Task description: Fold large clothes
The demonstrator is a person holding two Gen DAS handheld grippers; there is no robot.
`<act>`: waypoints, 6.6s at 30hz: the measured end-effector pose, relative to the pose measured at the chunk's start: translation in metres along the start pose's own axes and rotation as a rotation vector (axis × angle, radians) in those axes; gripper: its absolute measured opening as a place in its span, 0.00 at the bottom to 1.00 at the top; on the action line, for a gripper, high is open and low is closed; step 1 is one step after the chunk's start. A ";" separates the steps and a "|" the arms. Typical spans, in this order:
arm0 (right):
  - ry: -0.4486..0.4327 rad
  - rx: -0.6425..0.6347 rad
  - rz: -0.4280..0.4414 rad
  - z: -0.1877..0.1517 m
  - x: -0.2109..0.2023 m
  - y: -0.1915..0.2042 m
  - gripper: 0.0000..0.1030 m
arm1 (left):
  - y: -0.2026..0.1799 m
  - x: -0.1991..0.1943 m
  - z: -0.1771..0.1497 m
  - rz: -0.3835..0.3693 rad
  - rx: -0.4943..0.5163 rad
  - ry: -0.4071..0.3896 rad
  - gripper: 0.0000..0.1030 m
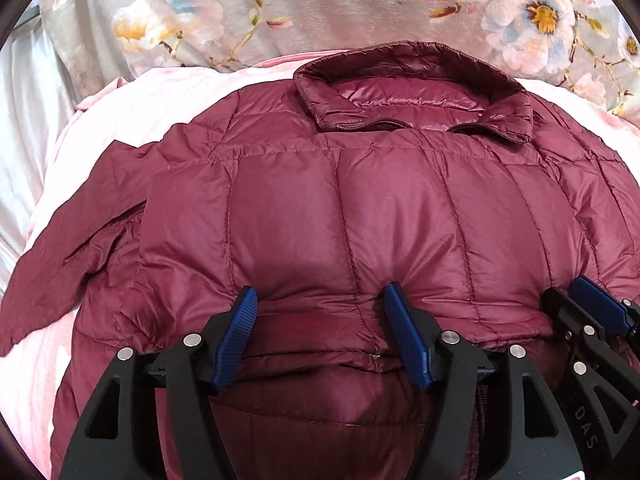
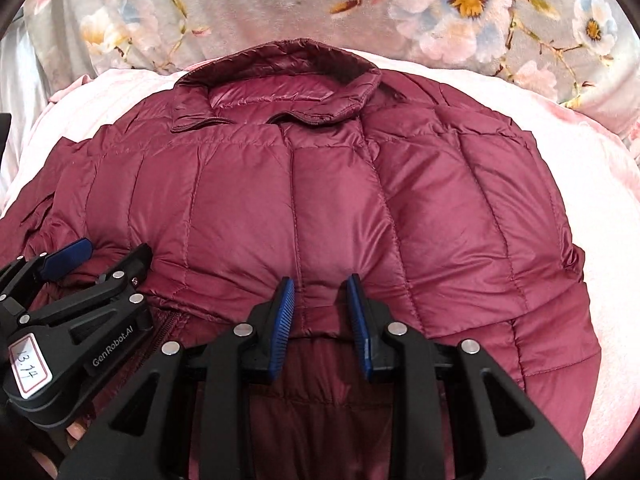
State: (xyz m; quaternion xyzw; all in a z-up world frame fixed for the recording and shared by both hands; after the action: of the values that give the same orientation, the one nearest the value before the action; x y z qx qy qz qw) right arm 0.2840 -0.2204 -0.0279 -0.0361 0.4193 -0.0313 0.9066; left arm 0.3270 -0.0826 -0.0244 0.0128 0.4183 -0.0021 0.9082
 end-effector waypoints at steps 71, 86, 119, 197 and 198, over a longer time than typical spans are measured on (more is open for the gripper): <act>-0.073 0.211 0.107 -0.067 -0.095 -0.023 0.52 | -0.024 -0.118 0.034 -0.464 -0.051 0.012 0.80; -0.131 0.054 0.073 -0.030 -0.123 -0.015 0.63 | 0.100 -0.126 0.047 -0.437 -0.246 -0.046 0.80; -0.048 0.322 0.123 -0.017 -0.059 -0.114 0.68 | 0.195 -0.024 0.043 -0.385 -0.626 0.171 0.78; -0.040 0.133 0.165 0.014 0.018 -0.031 0.10 | 0.034 0.019 0.039 -0.063 -0.022 -0.007 0.27; -0.041 0.135 0.169 0.014 0.017 -0.031 0.10 | 0.035 0.018 0.039 -0.067 -0.025 -0.007 0.27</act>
State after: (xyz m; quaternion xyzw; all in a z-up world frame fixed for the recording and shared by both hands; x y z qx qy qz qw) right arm 0.3051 -0.2522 -0.0290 0.0599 0.3992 0.0176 0.9148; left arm 0.3688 -0.0489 -0.0123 -0.0126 0.4154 -0.0272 0.9092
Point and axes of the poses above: each gripper's, at about its wrist camera, not at the fingertips, and x roughly the way its jaws point, y to its left, z to its top, the point moved 2 cm from there along x, roughly the way its jaws point, and after that the axes turned 10 degrees about -x, right-handed, at the moved point
